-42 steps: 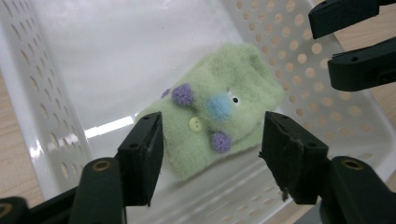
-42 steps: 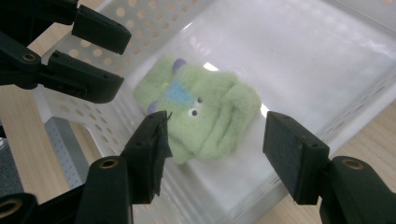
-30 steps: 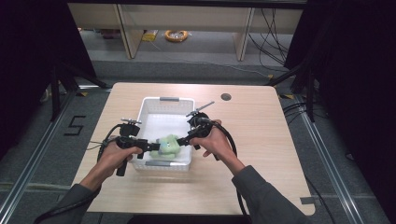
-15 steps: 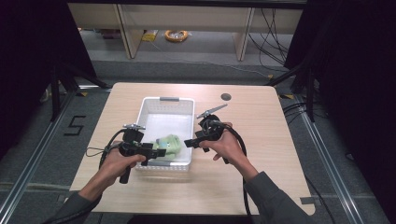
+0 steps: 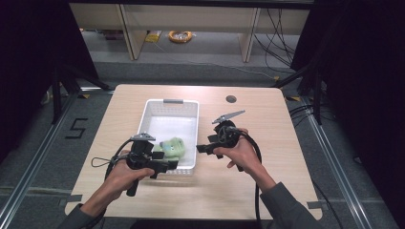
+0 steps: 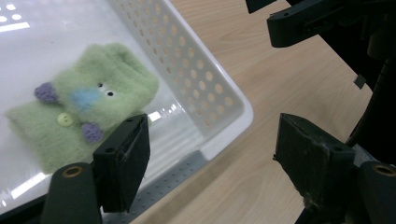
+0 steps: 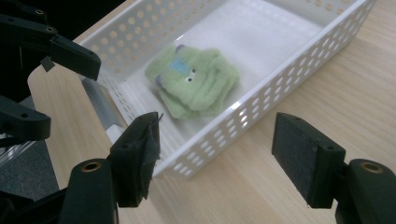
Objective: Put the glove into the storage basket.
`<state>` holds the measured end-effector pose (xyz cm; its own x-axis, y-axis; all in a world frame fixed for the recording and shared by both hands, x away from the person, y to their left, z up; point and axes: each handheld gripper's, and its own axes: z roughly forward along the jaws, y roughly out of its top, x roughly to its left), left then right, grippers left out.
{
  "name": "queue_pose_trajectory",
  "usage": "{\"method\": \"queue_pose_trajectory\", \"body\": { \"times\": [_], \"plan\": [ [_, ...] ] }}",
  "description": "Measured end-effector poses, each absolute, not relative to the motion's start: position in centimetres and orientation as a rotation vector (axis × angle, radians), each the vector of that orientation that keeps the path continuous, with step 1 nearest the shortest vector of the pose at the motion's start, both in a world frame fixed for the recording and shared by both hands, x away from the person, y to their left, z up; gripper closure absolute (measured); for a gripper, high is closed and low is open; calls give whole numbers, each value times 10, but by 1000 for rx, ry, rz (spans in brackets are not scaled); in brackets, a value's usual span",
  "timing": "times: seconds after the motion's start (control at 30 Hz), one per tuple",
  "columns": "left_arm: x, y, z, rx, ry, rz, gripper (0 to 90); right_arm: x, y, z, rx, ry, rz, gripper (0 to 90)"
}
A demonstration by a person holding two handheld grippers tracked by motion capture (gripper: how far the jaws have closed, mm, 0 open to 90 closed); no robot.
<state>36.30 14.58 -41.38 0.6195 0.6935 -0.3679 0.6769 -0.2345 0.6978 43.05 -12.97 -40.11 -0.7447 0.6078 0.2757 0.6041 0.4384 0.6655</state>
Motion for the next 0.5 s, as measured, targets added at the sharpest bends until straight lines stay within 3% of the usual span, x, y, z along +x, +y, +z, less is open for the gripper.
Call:
{"method": "queue_pose_trajectory", "body": {
  "times": [0.5],
  "plan": [
    [335, 119, -412, 1973, 969, -16, 249, 412, -154, -401, 1133, 2619, 1298, 313]
  ]
}}
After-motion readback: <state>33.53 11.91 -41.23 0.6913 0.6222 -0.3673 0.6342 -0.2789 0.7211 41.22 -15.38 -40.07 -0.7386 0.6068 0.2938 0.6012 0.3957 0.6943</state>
